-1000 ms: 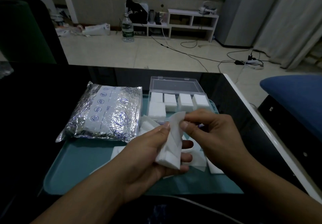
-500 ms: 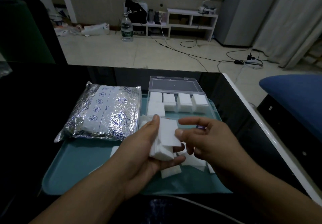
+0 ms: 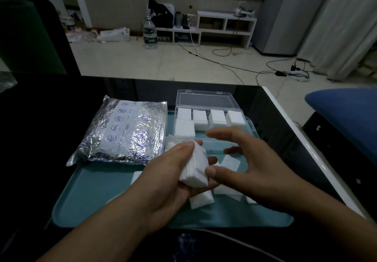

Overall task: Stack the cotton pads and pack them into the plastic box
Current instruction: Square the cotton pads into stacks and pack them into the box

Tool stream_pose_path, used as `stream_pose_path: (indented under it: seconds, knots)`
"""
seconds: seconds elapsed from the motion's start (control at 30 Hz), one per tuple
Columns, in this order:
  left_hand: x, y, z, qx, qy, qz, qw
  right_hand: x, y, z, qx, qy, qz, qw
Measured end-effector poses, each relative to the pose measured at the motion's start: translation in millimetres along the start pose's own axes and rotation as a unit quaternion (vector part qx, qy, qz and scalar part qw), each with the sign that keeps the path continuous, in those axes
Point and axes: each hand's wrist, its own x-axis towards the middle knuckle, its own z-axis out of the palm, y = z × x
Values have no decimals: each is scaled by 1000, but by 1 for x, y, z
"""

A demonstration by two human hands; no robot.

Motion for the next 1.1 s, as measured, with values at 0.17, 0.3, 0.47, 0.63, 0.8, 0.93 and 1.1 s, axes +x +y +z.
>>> stream_pose_path:
  seconds: [0.17, 0.3, 0.47, 0.63, 0.8, 0.93, 1.1]
  knots:
    - [-1, -2, 1, -1, -19, -1, 1000, -2, -2, 7, -12, -48, -32, 998]
    - [0, -3, 1, 9, -41, -15, 999, -4, -2, 11, 3, -37, -45, 998]
    - [-1, -4, 1, 8, -39, -5, 999, -4, -3, 13, -2, -26, -58, 998]
    - [0, -5, 0, 13, -15, 3, 1000, -3, -2, 11, -17, -22, -71, 997]
    - [4, -7, 0, 29, -7, 24, 999, 0, 1, 14, -16, 0, -79, 997]
    - [1, -4, 1, 34, -1, 20, 999, 1, 0, 6, -10, -1, -56, 998]
    - [0, 4, -3, 59, 48, 24, 997, 13, 31, -13, -99, 71, 3, 993]
